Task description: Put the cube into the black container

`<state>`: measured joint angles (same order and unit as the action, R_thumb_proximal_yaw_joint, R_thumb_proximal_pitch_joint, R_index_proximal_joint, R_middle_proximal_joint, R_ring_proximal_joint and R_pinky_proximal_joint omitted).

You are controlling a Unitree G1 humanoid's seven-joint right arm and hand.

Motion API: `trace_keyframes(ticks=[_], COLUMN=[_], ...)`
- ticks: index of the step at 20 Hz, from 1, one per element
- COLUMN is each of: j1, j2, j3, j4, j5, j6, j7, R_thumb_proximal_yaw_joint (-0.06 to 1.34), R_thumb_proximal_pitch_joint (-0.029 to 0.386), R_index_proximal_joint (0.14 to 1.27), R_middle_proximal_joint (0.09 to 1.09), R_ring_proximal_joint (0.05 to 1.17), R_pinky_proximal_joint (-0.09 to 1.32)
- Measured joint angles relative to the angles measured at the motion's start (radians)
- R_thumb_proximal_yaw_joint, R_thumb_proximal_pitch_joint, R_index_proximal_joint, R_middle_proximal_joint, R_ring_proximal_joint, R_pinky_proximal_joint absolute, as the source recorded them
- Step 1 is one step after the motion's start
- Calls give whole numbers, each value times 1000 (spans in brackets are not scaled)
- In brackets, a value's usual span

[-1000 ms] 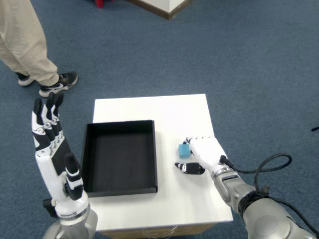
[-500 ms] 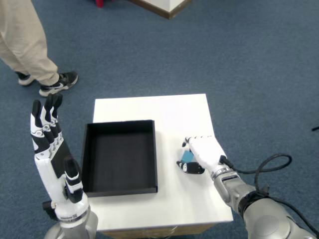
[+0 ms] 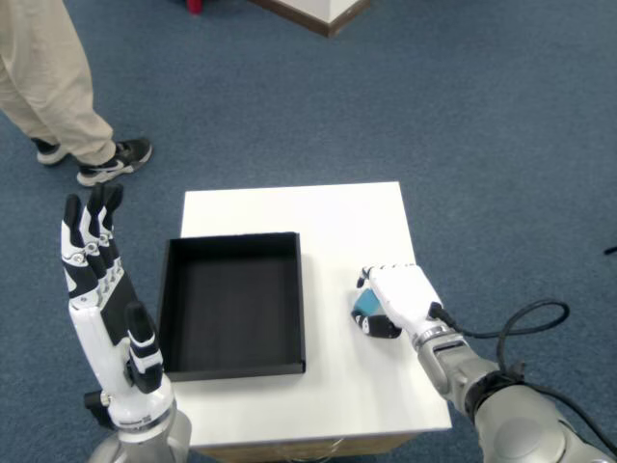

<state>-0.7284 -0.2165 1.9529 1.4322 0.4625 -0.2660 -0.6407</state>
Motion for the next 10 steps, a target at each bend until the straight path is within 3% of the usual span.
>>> trace_keyframes(ticks=[4,10], j1=[3,3], j2=[-5,3], j3=[1,1], j4=[0,0], j5=[0,-1], j6=[-8,12], j7=[-2,-2], R_thumb_proximal_yaw_joint=[853,755], R_thumb_proximal_pitch_joint=[85,36], R_index_proximal_joint=[606,551], R_middle_proximal_joint=[704,658], R_ring_proximal_joint=[746,704], R_pinky_proximal_joint=[847,823])
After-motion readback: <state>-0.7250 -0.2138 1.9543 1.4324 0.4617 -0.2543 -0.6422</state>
